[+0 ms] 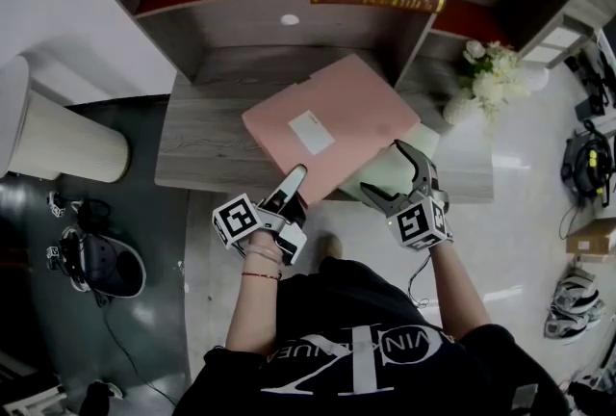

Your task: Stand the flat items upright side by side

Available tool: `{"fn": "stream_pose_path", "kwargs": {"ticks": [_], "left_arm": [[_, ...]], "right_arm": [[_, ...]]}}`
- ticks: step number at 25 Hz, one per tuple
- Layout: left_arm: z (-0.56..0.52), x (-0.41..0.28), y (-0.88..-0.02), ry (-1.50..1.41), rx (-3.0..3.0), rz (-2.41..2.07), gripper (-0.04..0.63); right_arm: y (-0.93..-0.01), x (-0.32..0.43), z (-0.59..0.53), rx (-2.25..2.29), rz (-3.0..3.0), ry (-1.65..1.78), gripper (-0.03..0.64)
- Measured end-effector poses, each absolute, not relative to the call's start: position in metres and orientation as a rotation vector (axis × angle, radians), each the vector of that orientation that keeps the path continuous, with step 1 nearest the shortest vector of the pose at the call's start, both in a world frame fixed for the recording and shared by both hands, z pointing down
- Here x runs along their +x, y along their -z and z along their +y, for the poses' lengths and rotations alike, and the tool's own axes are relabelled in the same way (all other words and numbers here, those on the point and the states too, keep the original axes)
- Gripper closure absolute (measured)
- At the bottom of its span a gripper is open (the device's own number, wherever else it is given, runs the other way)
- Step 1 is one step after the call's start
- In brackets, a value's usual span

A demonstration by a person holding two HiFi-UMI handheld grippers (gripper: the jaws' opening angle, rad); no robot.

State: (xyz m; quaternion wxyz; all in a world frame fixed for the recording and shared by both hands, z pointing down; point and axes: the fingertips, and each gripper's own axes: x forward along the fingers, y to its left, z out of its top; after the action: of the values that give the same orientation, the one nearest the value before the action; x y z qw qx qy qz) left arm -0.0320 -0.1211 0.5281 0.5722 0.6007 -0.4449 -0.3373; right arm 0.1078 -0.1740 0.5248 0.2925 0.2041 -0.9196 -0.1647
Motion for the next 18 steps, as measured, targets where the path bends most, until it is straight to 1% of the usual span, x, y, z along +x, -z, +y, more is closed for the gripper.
{"fn": "stream_pose_path", "kwargs": {"ticks": [10,13,15,18], "left_arm": [[-0.101,-0.057,-0.512,0.863,1.362,-0.975,0.294],[-0.096,-0.057,-0.509,0.86,1.368,-0.937,0.295],[-0.093,-0.057,-0.508,0.851,1.378,-0.923,0.295],[-0.091,-0.057,-0.507,0.833,1.39,-0.926,0.293]], "right_arm": [[-0.542,0.095,-0.172,0.39,-2.222,0.828,0.155],[-0.543,0.089,-0.171,0.387,-2.171,0.929,0.169],[-0.542,0.083,-0.165,0.352,-2.162,1.0,0.157],[-0.544,0.075,-0.152,0.283,-2.158,1.069,0.212]]}}
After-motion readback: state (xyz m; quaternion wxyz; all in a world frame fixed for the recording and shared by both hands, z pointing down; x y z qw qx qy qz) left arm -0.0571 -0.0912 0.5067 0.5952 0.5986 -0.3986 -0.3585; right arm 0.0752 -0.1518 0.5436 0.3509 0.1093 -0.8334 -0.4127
